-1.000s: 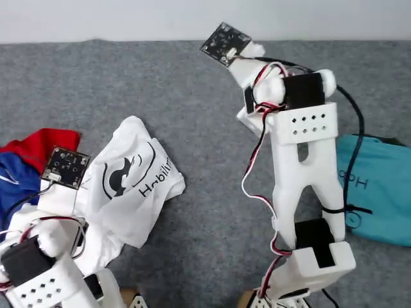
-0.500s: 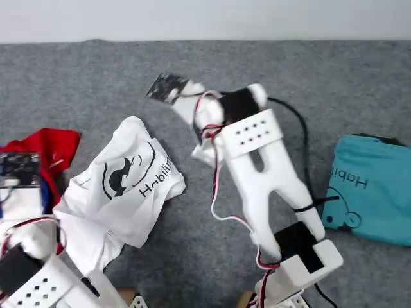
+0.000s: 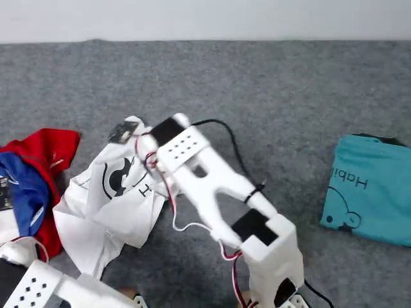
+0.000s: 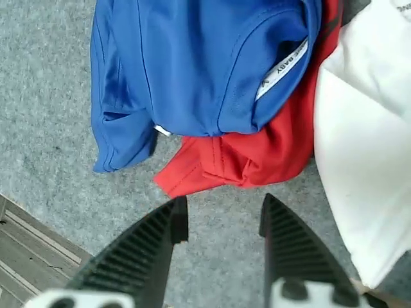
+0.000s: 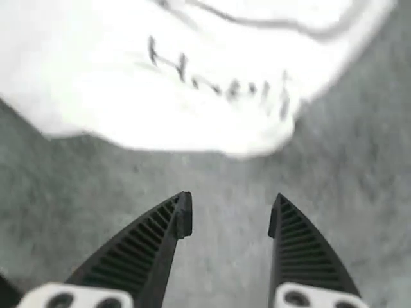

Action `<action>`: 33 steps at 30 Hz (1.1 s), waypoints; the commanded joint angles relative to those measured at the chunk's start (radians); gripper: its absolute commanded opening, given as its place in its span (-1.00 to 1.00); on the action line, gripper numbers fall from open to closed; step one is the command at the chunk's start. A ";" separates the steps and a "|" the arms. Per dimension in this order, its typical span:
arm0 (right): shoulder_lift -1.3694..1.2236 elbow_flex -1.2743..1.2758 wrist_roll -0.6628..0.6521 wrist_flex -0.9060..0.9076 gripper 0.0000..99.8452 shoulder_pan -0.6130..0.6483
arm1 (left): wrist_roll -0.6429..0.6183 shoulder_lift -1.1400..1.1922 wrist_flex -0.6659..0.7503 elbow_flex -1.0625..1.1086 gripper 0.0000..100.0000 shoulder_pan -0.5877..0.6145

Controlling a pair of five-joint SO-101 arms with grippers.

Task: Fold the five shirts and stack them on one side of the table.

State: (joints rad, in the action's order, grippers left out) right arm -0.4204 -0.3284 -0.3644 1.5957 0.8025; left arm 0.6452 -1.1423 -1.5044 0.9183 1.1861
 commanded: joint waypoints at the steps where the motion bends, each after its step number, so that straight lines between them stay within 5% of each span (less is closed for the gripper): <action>1: -0.007 -0.008 0.009 -0.079 -0.58 0.031 | 0.011 -0.015 0.021 0.001 -0.62 0.000; 13: -0.243 -0.008 -0.086 -0.206 -0.60 0.033 | 0.011 -0.017 0.021 0.001 -0.62 -0.003; 19: -0.260 -0.008 -0.161 -0.117 -0.96 0.013 | 0.012 -0.014 0.021 0.001 -0.62 -0.005; 33: -0.242 -0.450 -0.442 0.036 -0.98 -0.440 | 0.012 -0.017 0.021 0.002 -0.62 -0.005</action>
State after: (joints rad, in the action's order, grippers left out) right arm -0.6905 -0.6199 -0.7311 1.6433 0.4757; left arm 0.6498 -1.1500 -1.5044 0.9183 1.1845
